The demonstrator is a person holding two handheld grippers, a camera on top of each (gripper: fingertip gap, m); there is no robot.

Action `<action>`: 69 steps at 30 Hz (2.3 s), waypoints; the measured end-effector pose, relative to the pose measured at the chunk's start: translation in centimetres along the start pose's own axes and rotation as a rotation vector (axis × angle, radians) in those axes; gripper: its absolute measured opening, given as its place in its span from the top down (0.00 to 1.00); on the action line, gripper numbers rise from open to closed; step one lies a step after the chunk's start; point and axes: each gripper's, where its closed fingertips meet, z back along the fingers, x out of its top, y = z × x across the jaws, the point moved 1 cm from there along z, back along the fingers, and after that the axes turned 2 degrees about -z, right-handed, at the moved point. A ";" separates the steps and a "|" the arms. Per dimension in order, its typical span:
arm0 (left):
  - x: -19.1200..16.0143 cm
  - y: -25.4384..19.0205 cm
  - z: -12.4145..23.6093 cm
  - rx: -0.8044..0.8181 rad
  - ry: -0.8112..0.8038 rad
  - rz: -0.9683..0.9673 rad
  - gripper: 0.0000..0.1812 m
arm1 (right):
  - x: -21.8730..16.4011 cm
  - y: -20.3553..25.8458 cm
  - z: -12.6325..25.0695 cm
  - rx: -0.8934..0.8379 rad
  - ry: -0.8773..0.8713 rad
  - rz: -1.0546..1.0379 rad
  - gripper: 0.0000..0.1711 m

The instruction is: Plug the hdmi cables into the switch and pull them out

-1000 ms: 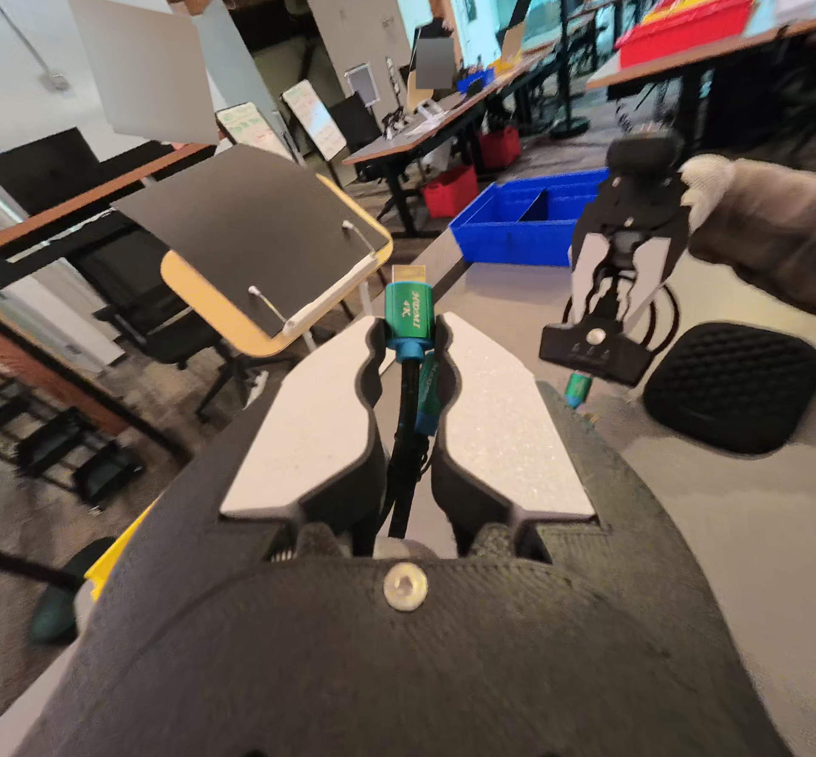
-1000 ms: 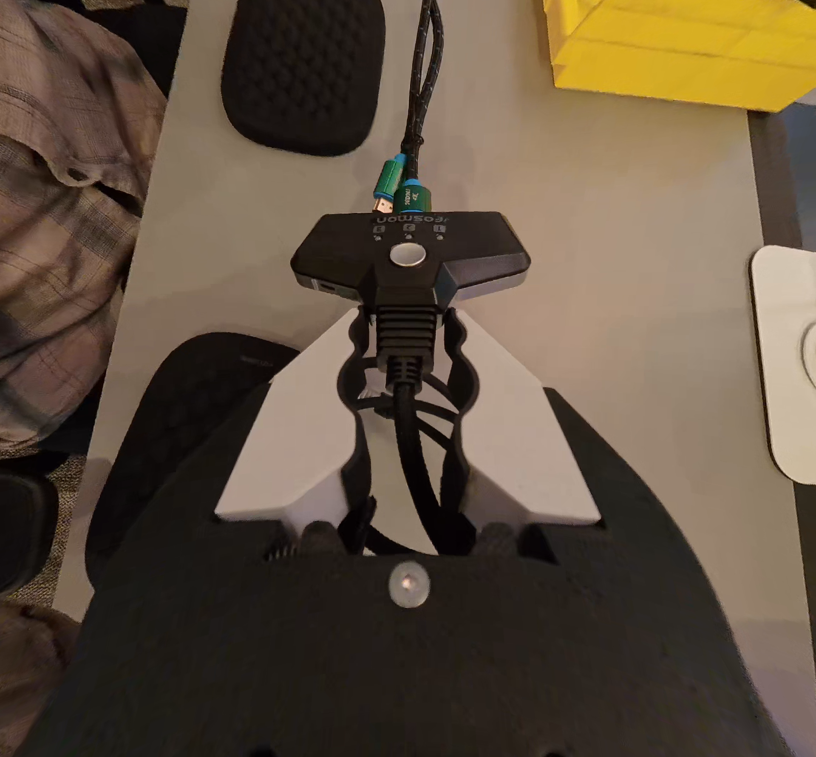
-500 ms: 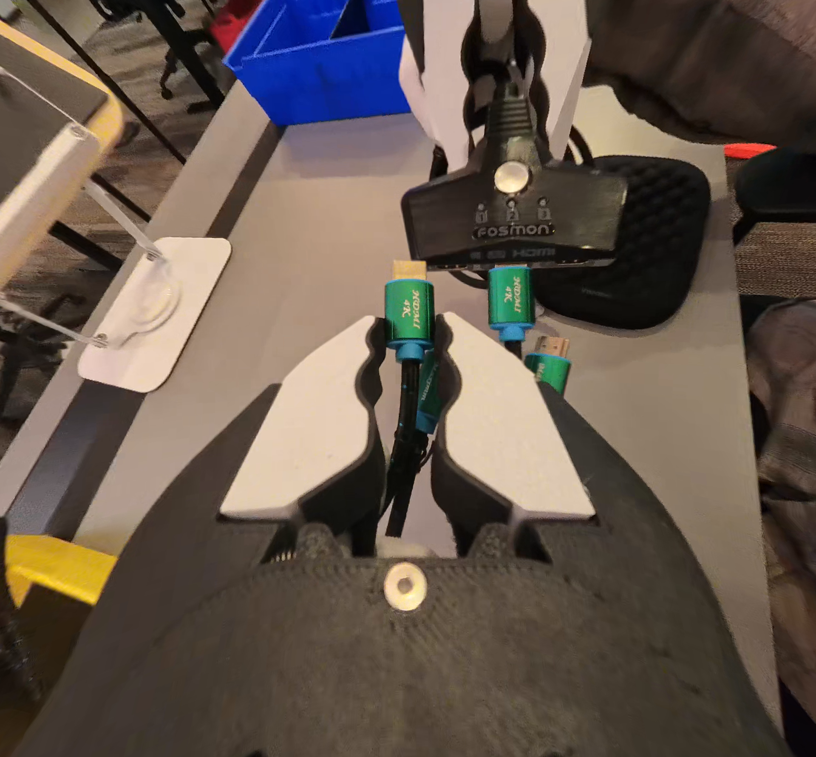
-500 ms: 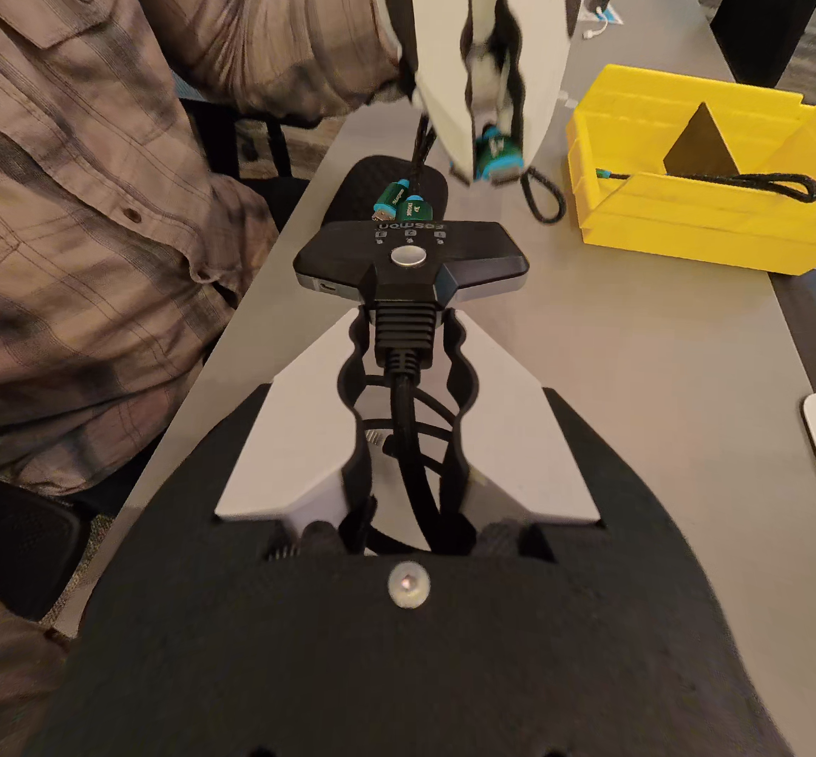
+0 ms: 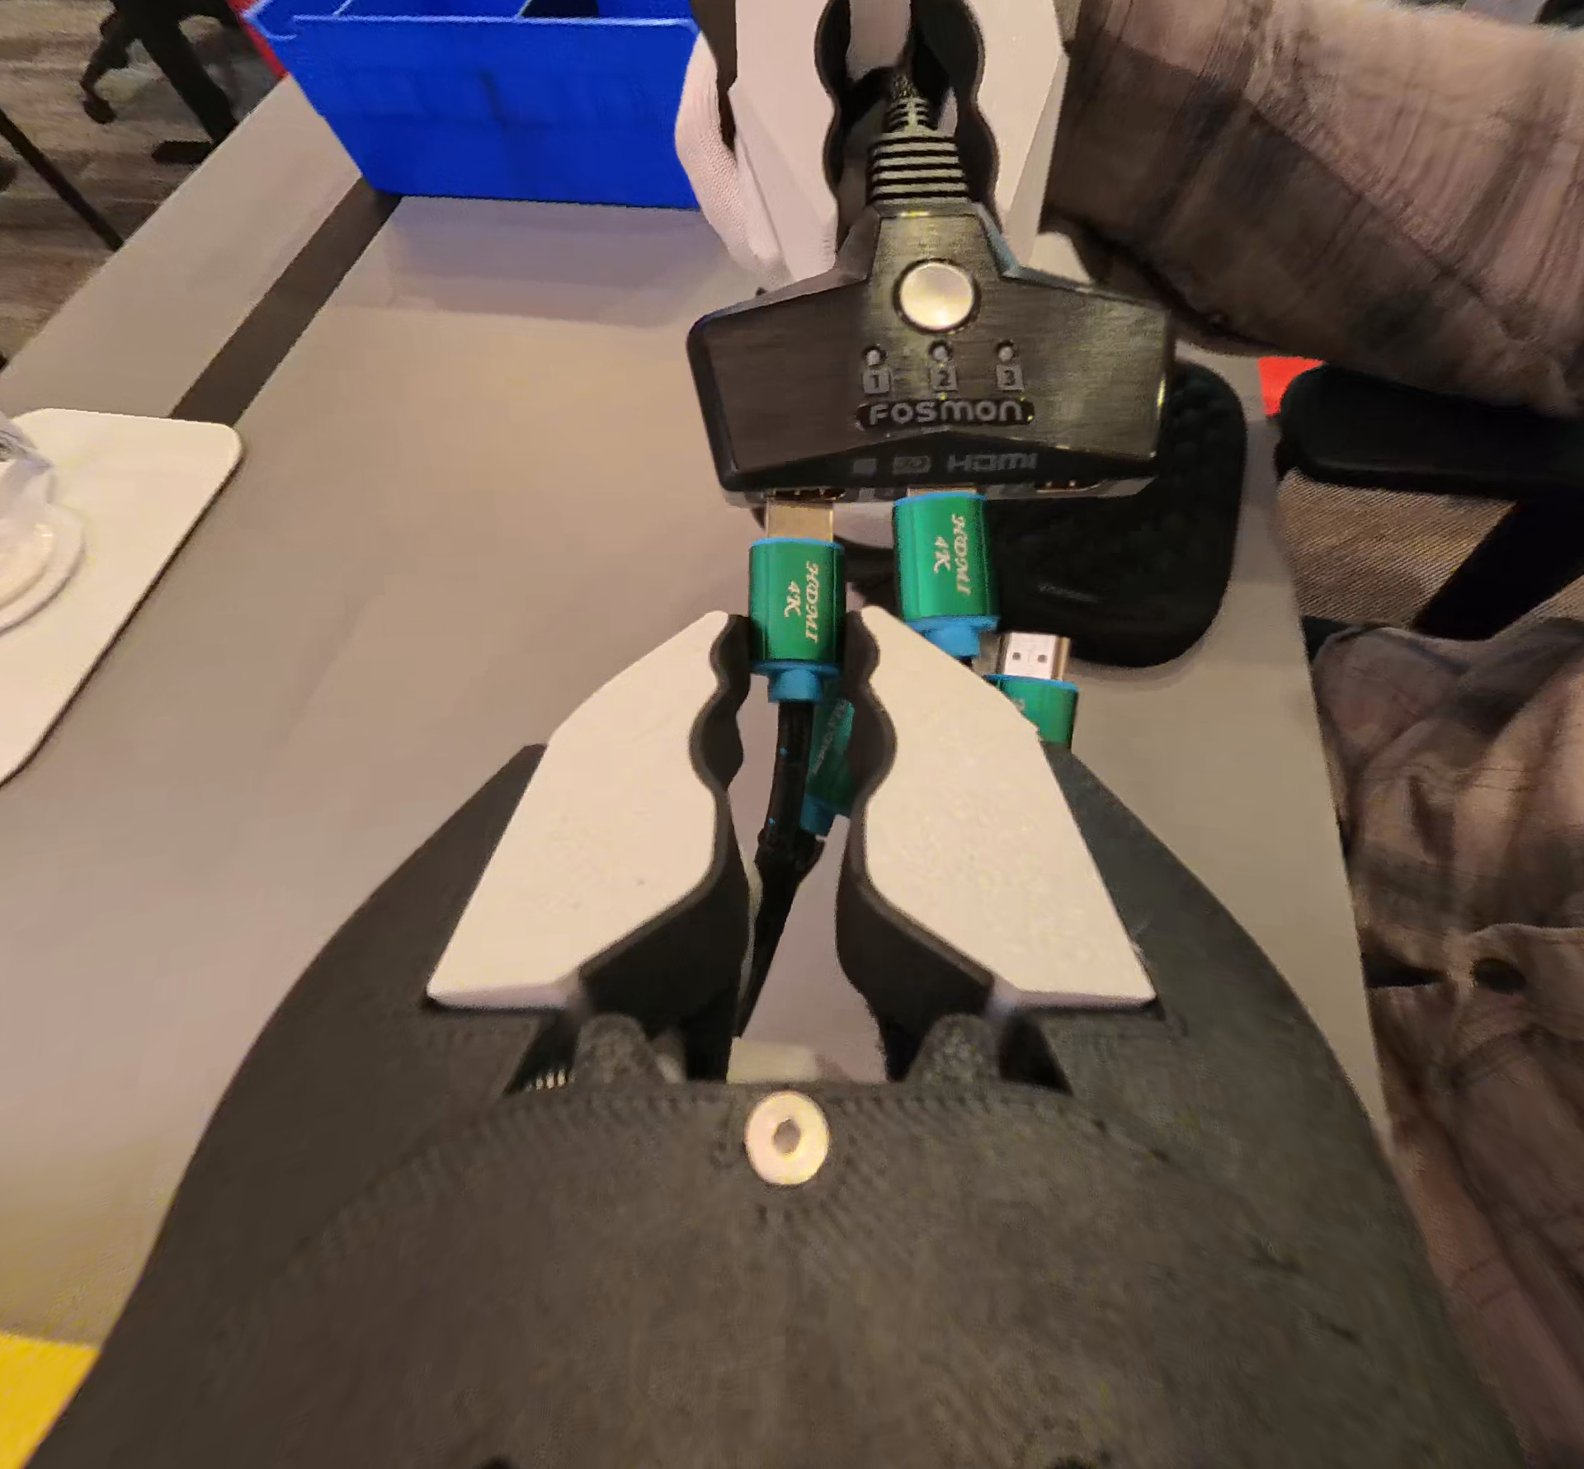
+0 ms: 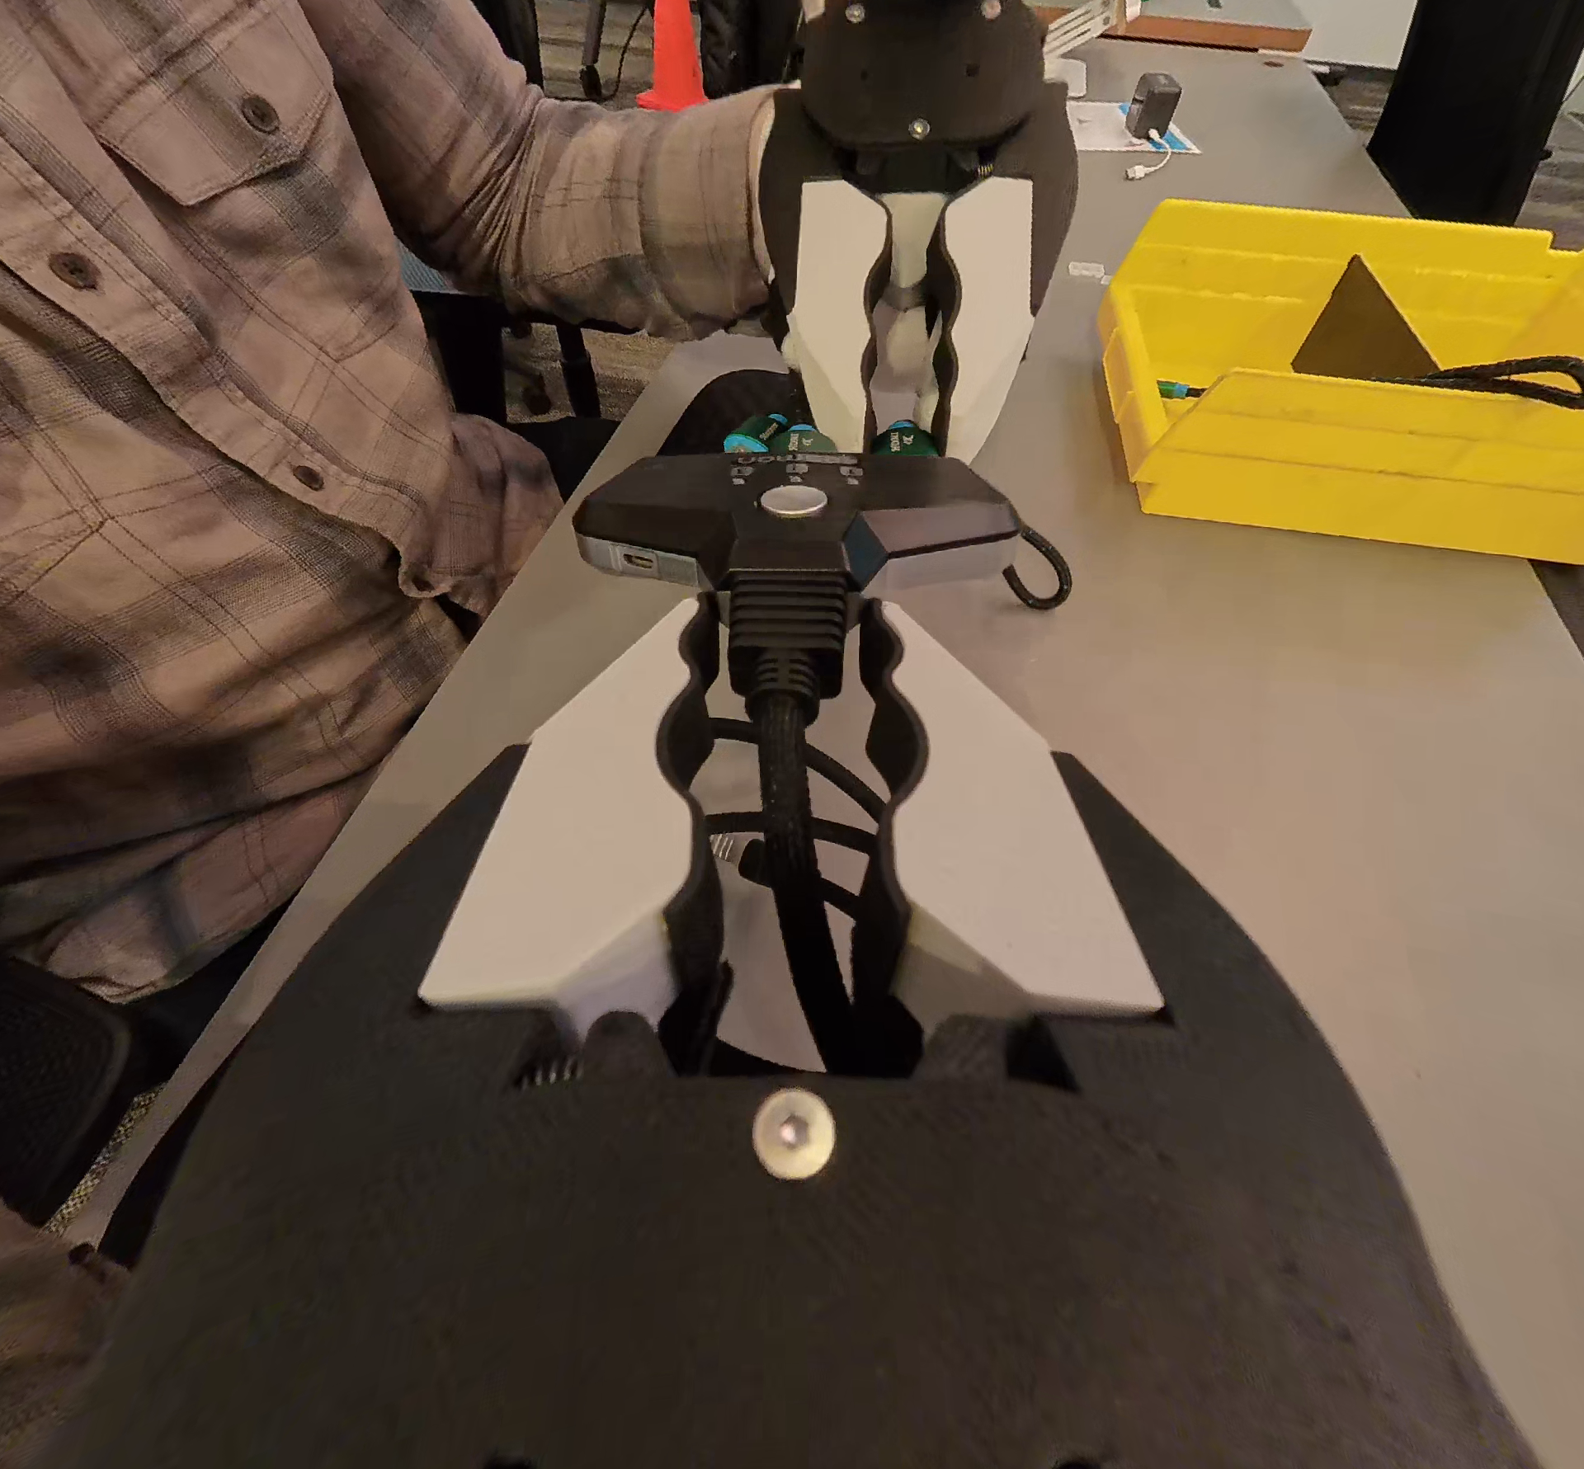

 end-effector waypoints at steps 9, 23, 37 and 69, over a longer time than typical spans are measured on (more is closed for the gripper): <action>0.8 -0.8 0.6 -0.119 -0.080 0.099 0.88 | 0.9 0.5 0.1 0.016 -0.041 0.025 0.82; 1.2 -1.0 0.9 -0.161 -0.130 0.127 0.88 | 1.5 0.7 0.4 -0.009 -0.009 0.052 0.82; 0.8 -0.8 0.7 -0.128 -0.108 0.095 0.88 | 1.0 0.4 0.3 -0.015 0.013 0.036 0.82; -0.8 -0.1 2.4 -0.079 -0.138 0.127 0.88 | 1.5 -0.9 -1.8 0.019 0.073 0.066 0.82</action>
